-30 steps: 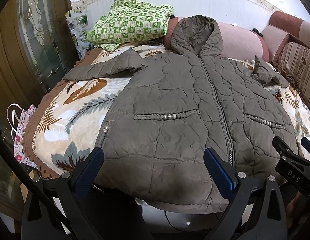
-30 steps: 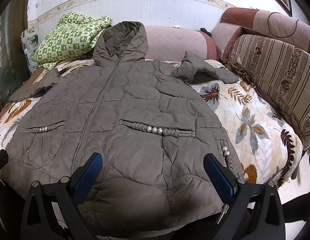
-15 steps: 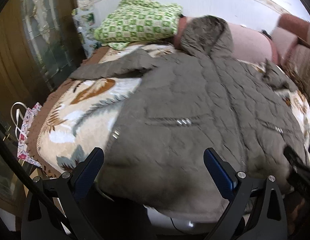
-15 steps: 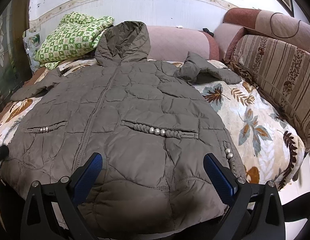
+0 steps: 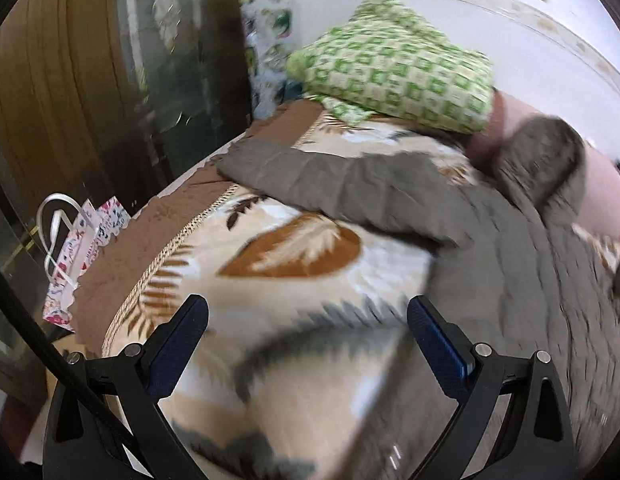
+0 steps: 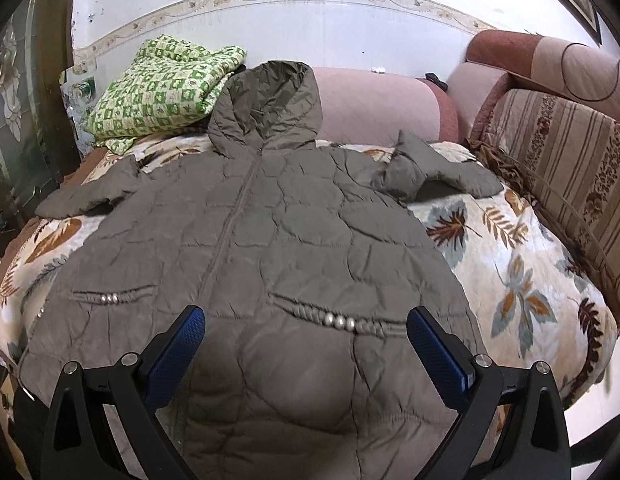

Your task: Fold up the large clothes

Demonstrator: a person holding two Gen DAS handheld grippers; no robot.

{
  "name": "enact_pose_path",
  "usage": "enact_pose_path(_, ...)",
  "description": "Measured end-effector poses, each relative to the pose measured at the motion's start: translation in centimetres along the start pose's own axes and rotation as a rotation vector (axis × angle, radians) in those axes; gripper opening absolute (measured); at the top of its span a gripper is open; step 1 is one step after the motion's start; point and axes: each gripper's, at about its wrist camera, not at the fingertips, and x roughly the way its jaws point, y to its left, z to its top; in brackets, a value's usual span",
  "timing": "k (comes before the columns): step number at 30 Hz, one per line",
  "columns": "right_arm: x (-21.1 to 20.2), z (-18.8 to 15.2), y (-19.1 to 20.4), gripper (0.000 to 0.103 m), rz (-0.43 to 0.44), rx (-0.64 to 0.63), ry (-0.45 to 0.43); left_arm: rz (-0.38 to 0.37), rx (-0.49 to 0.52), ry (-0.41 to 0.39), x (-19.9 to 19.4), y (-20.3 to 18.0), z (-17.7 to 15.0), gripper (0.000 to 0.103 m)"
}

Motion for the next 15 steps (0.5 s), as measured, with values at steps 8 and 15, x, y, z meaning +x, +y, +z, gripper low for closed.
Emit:
enact_pose_path(8,2.4,1.1,0.2,0.102,-0.024,-0.009,0.046,-0.123,-0.320,0.106,11.8,8.1,7.5,0.092)
enact_pose_path(15,6.1,1.1,-0.1,0.102,-0.089,-0.019,0.135,-0.254,-0.545,0.212,21.4,12.6,10.8,0.072)
